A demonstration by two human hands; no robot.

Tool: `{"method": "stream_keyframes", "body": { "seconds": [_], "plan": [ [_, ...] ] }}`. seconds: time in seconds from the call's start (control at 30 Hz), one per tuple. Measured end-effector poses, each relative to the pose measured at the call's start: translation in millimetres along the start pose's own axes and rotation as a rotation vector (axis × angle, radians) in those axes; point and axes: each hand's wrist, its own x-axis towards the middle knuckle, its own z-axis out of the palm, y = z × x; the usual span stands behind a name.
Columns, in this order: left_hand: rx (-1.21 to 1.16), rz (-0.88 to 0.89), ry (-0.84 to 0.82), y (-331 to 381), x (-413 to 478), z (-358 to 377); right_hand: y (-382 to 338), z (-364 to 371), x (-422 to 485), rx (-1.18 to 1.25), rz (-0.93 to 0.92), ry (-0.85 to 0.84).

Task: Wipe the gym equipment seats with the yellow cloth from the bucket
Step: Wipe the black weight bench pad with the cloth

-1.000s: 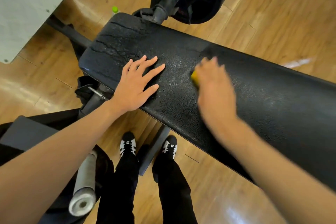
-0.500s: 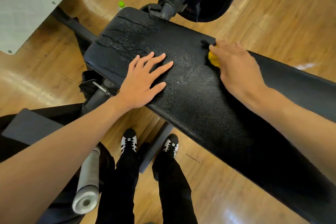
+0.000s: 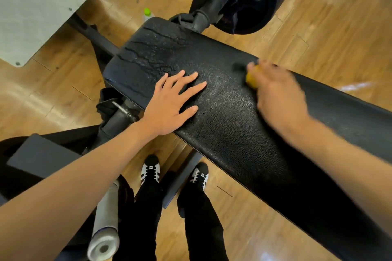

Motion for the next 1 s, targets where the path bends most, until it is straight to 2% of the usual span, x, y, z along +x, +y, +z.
{"method": "stream_keyframes", "body": {
  "seconds": [0.07, 0.17, 0.23, 0.3, 0.4, 0.47, 0.53, 0.63, 0.8, 1.0],
  "plan": [
    [-0.006, 0.002, 0.012, -0.7, -0.4, 1.2, 21.5, -2.7, 33.7, 0.024, 0.177, -0.014],
    [0.001, 0.001, 0.013, -1.9, -0.9, 1.5, -14.1, -9.8, 30.4, 0.079, 0.196, 0.033],
    [0.001, 0.002, 0.01, -0.8, -0.7, 1.0, -54.1, -3.0, -3.5, 0.106, 0.05, 0.032],
    [-0.008, 0.002, 0.014, -0.2, -1.4, -0.2, -93.8, 5.6, -48.6, 0.149, -0.176, -0.064],
    [-0.025, 0.009, 0.011, -1.5, -0.9, -1.1, -89.1, 14.6, -63.5, 0.215, -0.326, -0.071],
    [-0.073, 0.006, -0.005, -4.0, 0.0, -1.6, -59.6, 16.7, -35.7, 0.144, -0.252, -0.044],
    [-0.153, -0.004, -0.011, -7.1, 1.0, -3.4, -33.7, 11.5, -1.0, 0.089, -0.1, -0.039],
    [-0.168, -0.022, 0.022, -11.2, 3.5, -8.5, -29.3, 9.1, 22.1, 0.158, 0.119, -0.03],
    [-0.057, -0.088, 0.081, -30.8, 9.3, -17.6, -35.6, 13.4, 16.3, 0.162, 0.129, -0.008],
    [0.008, -0.214, -0.019, -87.7, 0.3, -16.1, -57.2, 10.2, 6.2, 0.195, 0.205, -0.006]
  ]
}}
